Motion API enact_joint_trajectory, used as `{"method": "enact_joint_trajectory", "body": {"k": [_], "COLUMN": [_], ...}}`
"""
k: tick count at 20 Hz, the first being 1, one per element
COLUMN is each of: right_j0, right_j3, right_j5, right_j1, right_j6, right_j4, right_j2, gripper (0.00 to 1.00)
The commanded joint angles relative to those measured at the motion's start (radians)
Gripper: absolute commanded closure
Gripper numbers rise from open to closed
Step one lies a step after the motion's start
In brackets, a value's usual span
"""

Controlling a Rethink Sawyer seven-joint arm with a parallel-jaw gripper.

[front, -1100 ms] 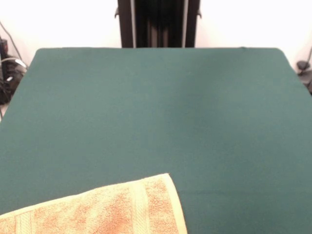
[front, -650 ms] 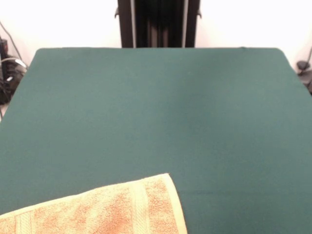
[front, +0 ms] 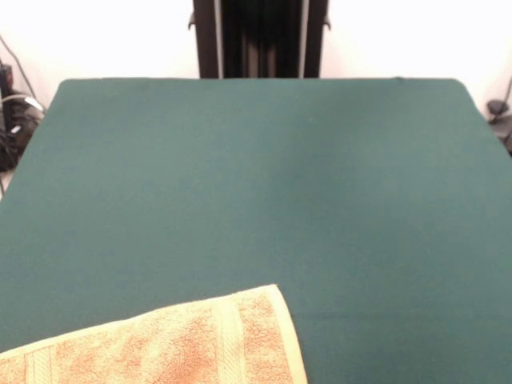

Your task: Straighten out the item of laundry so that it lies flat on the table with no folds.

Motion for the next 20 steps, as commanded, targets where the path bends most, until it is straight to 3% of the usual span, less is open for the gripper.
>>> {"method": "enact_joint_trajectory", "body": {"k": [1, 20], "right_j0": [0.025, 0.027], "right_j3": [-0.150, -0.168], "right_j5": [-0.028, -0.055], "right_j1": [0.014, 0.051], "right_j6": [-0.079, 0.027], "right_j4": [-0.076, -0.021], "right_j2": [0.001, 0.006], "gripper": [1.00, 1.00]}}
